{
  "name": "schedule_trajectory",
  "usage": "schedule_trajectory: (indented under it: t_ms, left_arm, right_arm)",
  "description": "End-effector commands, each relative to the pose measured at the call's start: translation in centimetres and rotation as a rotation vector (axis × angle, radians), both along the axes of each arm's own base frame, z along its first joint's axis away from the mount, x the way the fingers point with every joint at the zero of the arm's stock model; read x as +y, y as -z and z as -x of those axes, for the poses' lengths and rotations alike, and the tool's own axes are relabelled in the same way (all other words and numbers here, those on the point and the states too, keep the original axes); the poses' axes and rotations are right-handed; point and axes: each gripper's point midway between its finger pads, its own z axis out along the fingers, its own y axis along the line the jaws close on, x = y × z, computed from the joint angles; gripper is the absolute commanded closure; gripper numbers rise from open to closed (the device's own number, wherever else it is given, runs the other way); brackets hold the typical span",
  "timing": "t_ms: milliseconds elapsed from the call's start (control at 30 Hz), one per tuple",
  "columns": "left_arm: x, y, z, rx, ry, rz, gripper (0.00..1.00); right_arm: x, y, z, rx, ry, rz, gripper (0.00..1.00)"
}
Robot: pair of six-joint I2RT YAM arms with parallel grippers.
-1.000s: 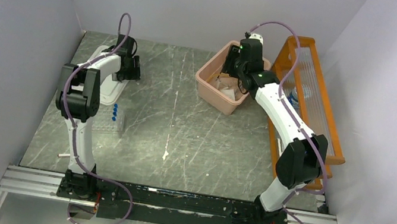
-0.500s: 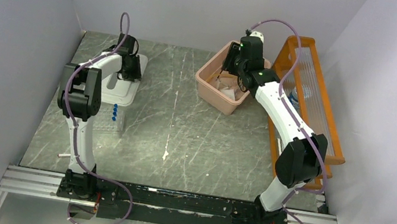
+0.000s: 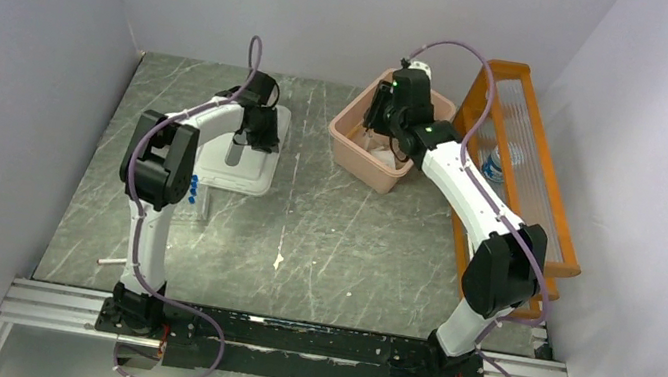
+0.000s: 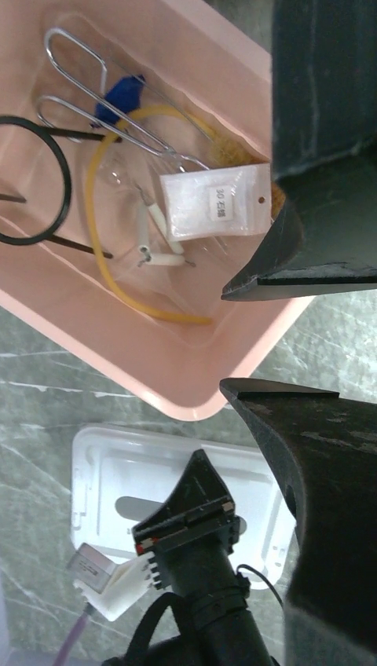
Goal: Organize the chemistry lab equipment
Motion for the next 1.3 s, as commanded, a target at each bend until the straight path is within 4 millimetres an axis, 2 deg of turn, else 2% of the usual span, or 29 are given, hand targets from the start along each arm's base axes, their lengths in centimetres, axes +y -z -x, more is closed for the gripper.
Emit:
schedule_trajectory:
  t_ms: [0, 100, 167, 367, 467, 567, 667, 900, 1000, 1100, 1267]
  left_arm:
    - [0.5, 0.6, 0.3, 0.011, 0.029, -0.126, 0.67]
    - [0.0, 1.7, 0.7, 0.023, 0.076, -0.192, 0.61]
    - [-0.7, 2.4, 1.1, 0.032, 0.110, -0.201, 0.63]
    - [-0.8, 3.9, 1.9, 0.069, 0.159, -0.279, 0.76]
    - [-0.4, 3.7, 1.7, 0.065, 0.161, -0.302, 0.86]
    - [-0.9, 2.3, 1.2, 0.040, 0.177, -0.284, 0.95]
    - [-1.9, 0.0, 0.9, 0.007, 0.182, -0.226, 0.95]
    - [-3.2, -5.1, 1.4, -0.068, 0.164, -0.082, 0.95]
    - [-2.9, -6.5, 1.9, -0.078, 0.138, -0.021, 0.95]
    - [-2.5, -7.5, 2.1, -0.092, 0.109, 0.031, 0.95]
    - [-2.8, -9.0, 2.6, -0.102, 0.093, 0.123, 0.95]
  right_arm:
    - [0.8, -0.6, 1.2, -0.006, -0.015, -0.043, 0.56]
    - [1.3, -0.1, 1.8, 0.008, -0.029, -0.060, 0.56]
    - [1.6, 0.2, 2.1, 0.016, -0.035, -0.078, 0.56]
    - [1.9, 0.4, 2.3, 0.020, -0.035, -0.111, 0.56]
    - [2.2, 0.5, 2.2, 0.025, -0.044, -0.116, 0.56]
    - [2.8, 0.8, 2.4, 0.038, -0.071, -0.122, 0.56]
    - [3.9, 2.0, 2.9, 0.083, -0.094, -0.119, 0.57]
    - [9.8, 4.2, 6.2, 0.150, -0.251, -0.234, 0.56]
    - [12.2, 5.5, 7.9, 0.202, -0.319, -0.318, 0.56]
    - [13.6, 7.0, 9.2, 0.239, -0.354, -0.336, 0.55]
    - [15.6, 8.4, 10.7, 0.254, -0.411, -0.360, 0.46]
